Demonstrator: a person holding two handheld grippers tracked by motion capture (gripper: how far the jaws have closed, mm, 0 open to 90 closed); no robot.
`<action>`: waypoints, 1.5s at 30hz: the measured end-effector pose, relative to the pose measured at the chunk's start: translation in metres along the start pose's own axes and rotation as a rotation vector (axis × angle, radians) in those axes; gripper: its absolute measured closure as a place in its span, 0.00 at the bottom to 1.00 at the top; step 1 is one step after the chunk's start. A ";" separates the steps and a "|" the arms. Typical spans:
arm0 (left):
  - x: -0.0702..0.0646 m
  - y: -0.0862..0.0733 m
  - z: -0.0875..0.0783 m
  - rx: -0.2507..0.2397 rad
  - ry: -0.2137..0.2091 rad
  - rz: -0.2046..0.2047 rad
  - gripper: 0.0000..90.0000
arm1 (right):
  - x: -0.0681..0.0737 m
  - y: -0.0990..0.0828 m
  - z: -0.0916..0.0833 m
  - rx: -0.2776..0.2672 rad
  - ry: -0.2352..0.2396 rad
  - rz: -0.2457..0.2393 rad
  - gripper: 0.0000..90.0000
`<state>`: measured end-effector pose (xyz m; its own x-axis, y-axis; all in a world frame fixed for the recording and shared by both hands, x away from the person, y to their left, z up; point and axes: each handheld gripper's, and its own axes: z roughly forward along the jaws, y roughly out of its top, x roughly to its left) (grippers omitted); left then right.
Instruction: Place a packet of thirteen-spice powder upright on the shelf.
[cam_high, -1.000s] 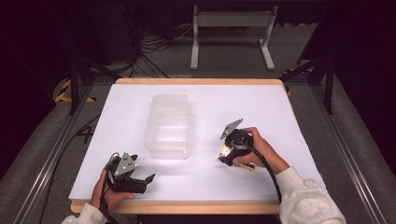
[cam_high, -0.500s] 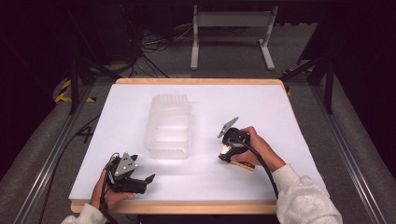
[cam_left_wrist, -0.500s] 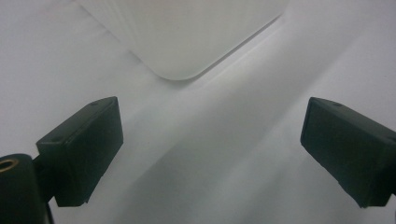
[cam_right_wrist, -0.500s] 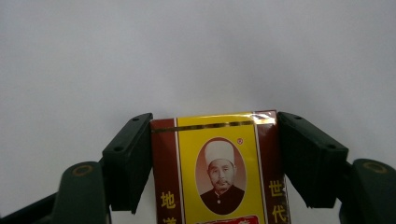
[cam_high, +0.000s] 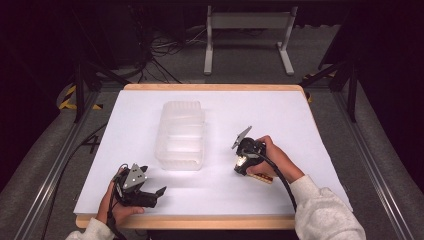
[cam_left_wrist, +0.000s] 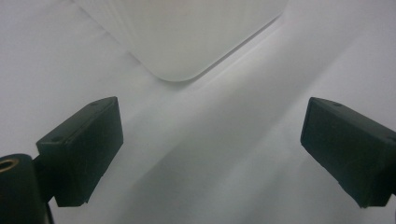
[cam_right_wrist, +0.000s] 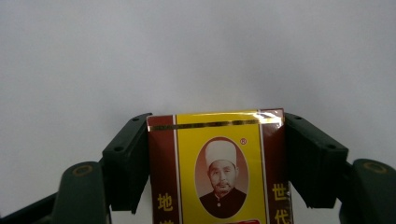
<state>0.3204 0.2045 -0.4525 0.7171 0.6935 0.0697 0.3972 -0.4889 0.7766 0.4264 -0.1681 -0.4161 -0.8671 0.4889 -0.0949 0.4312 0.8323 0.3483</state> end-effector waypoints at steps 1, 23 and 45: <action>0.001 0.000 0.000 0.001 0.003 0.001 0.07 | 0.000 0.000 0.000 -0.001 0.000 0.001 0.35; 0.000 0.001 0.001 0.003 0.018 -0.004 0.07 | -0.002 -0.014 -0.062 -0.297 -0.127 0.166 0.36; 0.002 0.000 -0.001 -0.006 0.020 -0.010 0.07 | -0.001 0.029 -0.081 -0.688 -0.312 0.274 0.36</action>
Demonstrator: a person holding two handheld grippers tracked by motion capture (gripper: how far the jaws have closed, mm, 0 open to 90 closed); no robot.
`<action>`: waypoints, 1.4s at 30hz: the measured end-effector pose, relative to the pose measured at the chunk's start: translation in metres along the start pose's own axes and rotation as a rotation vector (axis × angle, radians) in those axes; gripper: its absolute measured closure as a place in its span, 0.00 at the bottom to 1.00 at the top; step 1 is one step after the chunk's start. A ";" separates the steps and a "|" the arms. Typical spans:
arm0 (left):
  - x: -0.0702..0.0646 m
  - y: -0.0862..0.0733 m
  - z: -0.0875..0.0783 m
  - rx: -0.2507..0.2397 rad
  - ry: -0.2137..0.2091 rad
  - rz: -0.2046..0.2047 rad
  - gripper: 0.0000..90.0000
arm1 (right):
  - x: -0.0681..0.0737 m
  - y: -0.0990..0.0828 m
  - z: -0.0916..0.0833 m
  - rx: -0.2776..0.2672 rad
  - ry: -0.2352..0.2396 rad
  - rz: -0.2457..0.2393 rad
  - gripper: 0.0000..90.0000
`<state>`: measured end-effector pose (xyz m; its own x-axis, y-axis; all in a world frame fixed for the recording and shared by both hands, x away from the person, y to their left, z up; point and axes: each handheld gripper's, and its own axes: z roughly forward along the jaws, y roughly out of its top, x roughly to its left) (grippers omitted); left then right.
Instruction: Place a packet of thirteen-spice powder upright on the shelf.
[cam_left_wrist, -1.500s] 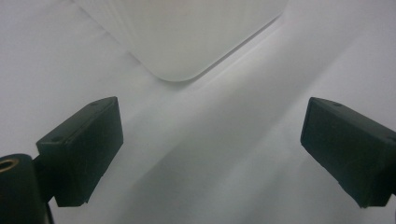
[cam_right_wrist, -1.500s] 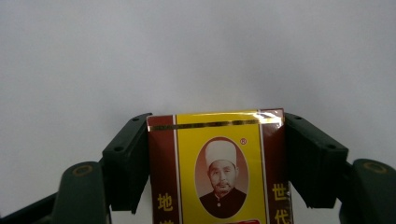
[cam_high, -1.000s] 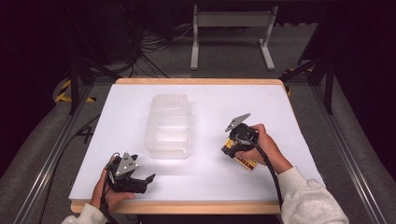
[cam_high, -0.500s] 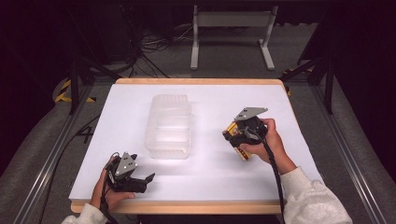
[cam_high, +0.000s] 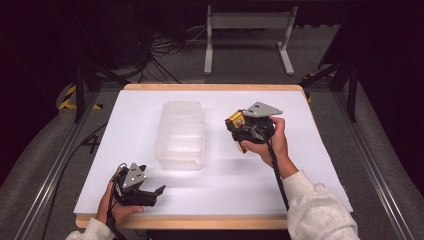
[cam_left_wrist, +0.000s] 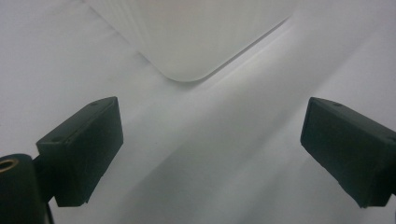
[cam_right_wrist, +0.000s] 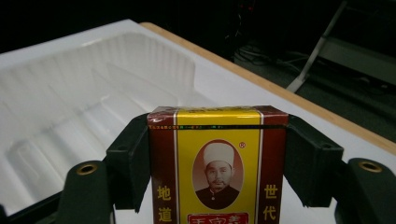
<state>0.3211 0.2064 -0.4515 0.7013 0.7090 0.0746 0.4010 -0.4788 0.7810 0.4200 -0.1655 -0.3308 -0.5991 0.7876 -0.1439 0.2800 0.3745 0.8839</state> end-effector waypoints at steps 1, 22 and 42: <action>0.000 0.000 0.000 0.001 0.001 -0.003 0.07 | 0.003 0.003 0.003 -0.013 0.005 0.004 0.36; 0.003 -0.002 -0.001 -0.016 -0.021 0.000 0.07 | 0.058 0.042 0.085 -0.119 0.002 0.134 0.36; 0.003 -0.005 -0.006 -0.027 -0.020 0.000 0.07 | 0.088 0.048 0.127 -0.116 -0.016 0.150 0.36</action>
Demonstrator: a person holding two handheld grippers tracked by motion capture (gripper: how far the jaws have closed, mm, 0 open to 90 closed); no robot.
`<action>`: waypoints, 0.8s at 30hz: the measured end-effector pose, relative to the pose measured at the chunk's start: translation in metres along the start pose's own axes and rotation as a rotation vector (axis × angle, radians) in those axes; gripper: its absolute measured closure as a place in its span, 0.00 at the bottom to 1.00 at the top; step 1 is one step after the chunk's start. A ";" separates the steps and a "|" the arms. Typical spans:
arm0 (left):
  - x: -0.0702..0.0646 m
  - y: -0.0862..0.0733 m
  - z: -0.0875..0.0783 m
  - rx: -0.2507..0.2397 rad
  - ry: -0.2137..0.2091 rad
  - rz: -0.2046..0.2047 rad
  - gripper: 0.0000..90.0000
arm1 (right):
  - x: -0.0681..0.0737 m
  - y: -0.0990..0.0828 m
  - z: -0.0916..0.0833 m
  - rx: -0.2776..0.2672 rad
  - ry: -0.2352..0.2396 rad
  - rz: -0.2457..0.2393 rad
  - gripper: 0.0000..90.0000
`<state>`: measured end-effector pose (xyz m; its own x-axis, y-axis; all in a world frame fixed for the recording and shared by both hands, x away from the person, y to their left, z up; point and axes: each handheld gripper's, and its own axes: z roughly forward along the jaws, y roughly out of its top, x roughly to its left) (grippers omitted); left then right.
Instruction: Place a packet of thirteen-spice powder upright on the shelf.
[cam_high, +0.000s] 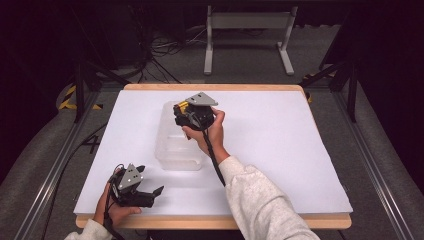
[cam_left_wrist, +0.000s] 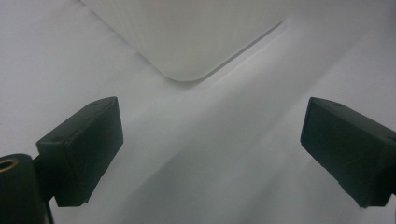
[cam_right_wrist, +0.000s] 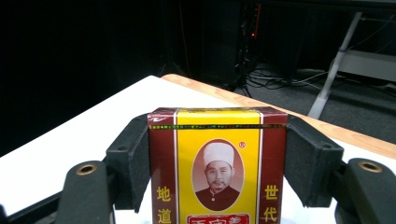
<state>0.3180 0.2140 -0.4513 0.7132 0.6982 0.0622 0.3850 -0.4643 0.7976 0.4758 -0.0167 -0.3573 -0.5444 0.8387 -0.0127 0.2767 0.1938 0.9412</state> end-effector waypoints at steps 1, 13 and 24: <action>0.000 -0.001 0.000 -0.003 0.001 -0.004 0.07 | 0.002 0.000 0.002 -0.001 0.003 0.003 0.36; 0.001 -0.001 -0.001 0.001 0.005 -0.005 0.07 | 0.006 -0.008 0.002 0.039 0.037 -0.013 0.36; 0.000 -0.001 0.000 0.013 0.014 -0.007 0.07 | 0.000 -0.023 -0.009 0.098 0.078 -0.077 0.35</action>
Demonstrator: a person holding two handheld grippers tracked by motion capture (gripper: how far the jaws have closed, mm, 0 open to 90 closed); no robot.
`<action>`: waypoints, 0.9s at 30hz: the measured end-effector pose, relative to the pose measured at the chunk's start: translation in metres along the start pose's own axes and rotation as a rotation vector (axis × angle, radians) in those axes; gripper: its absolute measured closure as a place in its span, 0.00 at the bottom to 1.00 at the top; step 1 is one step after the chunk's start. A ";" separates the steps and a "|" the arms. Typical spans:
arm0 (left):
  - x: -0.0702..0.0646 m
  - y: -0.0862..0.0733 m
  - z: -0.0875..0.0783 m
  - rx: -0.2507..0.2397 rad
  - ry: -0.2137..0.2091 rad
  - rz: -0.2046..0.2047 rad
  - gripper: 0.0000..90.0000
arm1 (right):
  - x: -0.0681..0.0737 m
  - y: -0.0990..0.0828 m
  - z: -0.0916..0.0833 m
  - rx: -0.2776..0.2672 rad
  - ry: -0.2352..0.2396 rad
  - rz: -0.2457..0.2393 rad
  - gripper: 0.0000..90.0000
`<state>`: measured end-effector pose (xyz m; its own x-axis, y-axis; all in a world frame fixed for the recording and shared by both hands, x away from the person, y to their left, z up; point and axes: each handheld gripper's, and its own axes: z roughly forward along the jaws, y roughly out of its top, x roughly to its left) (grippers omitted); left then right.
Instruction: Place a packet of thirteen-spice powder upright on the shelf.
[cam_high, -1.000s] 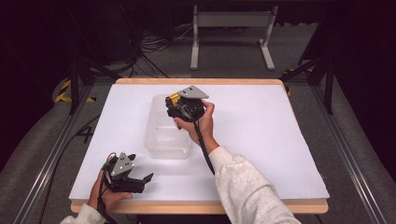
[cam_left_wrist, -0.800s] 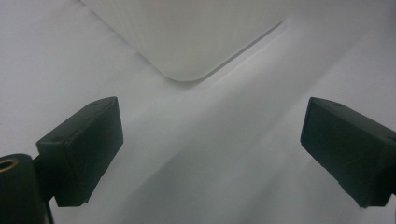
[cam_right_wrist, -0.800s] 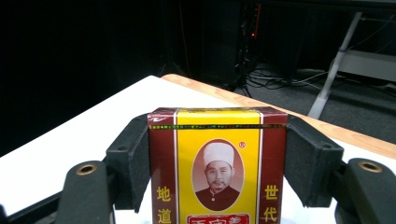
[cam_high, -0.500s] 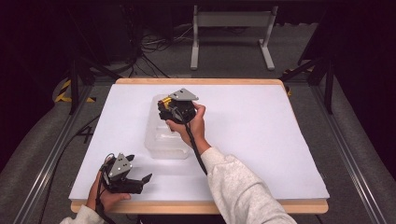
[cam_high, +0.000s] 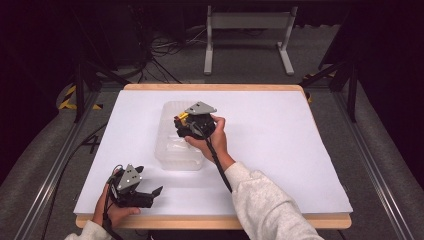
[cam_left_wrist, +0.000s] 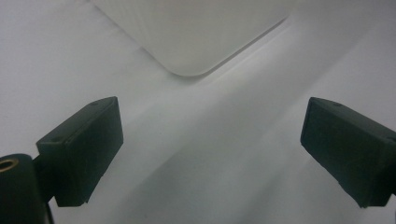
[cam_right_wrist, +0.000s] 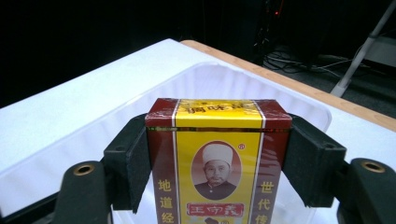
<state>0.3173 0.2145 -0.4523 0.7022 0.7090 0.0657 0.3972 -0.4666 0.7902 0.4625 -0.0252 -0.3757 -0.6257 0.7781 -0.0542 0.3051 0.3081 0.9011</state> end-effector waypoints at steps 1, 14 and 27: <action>0.000 0.000 0.000 0.002 0.004 0.003 0.07 | 0.000 -0.001 -0.001 0.006 0.004 -0.005 0.35; -0.001 0.000 0.001 0.011 0.014 0.004 0.07 | 0.000 -0.010 -0.012 0.017 0.049 -0.022 0.33; -0.001 0.001 0.001 0.011 0.013 0.007 0.07 | -0.011 -0.010 -0.019 -0.017 0.071 0.050 0.36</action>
<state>0.3172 0.2127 -0.4521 0.6973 0.7124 0.0793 0.3987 -0.4773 0.7831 0.4521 -0.0471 -0.3760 -0.6594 0.7515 0.0208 0.3255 0.2604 0.9090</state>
